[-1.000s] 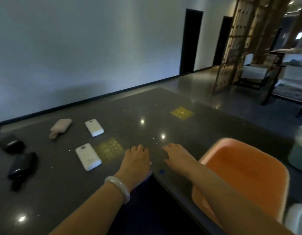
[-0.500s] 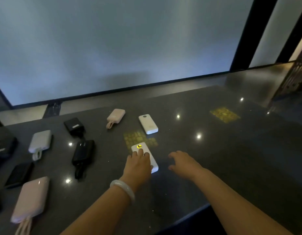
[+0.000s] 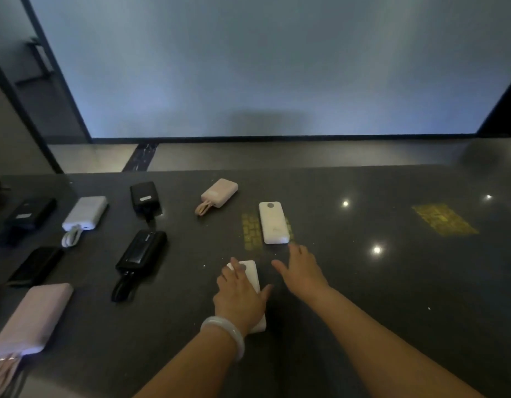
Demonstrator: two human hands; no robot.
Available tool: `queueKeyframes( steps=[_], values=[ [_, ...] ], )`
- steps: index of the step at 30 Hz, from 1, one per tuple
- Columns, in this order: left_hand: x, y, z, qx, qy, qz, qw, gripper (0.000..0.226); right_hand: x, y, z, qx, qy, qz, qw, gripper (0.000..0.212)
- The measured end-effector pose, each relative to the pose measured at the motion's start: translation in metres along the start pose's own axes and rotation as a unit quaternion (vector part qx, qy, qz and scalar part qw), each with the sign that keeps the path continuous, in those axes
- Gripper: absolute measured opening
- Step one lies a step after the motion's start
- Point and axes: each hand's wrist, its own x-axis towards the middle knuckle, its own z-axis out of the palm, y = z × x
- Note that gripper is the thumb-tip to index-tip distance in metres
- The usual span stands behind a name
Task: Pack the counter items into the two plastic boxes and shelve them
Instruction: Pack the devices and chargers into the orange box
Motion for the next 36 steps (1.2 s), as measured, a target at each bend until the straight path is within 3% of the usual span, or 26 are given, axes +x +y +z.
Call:
queueKeyframes(
  steps=[4, 10, 14, 18, 25, 30, 36],
  values=[
    [0.009, 0.007, 0.011, 0.008, 0.032, -0.037, 0.999, 0.099, 0.051, -0.002, -0.003, 0.016, 0.04, 0.012, 0.999, 0.075],
    [0.01, 0.001, 0.023, 0.01, 0.077, -0.022, 0.997, 0.096, 0.115, -0.019, 0.007, 0.019, 0.024, 0.086, 0.996, 0.105],
    [0.013, -0.001, 0.025, 0.006, 0.072, -0.022, 0.997, 0.096, 0.131, -0.026, 0.021, -0.057, 0.024, 0.091, 0.994, 0.102],
    [0.013, -0.003, 0.026, 0.004, 0.07, -0.021, 0.997, 0.095, 0.119, -0.022, 0.023, -0.074, 0.019, 0.074, 0.994, 0.087],
    [0.012, -0.003, 0.024, 0.024, 0.073, -0.012, 0.997, 0.097, 0.037, 0.014, 0.009, -0.046, 0.004, 0.053, 0.998, 0.08],
    [0.008, -0.004, 0.019, 0.029, 0.061, -0.004, 0.998, 0.103, -0.014, 0.034, 0.005, -0.074, -0.046, 0.088, 0.992, 0.087],
    [-0.005, 0.005, 0.014, 0.039, 0.025, -0.069, 0.997, 0.126, -0.011, 0.02, 0.006, -0.1, -0.019, 0.093, 0.99, 0.104]
  ],
)
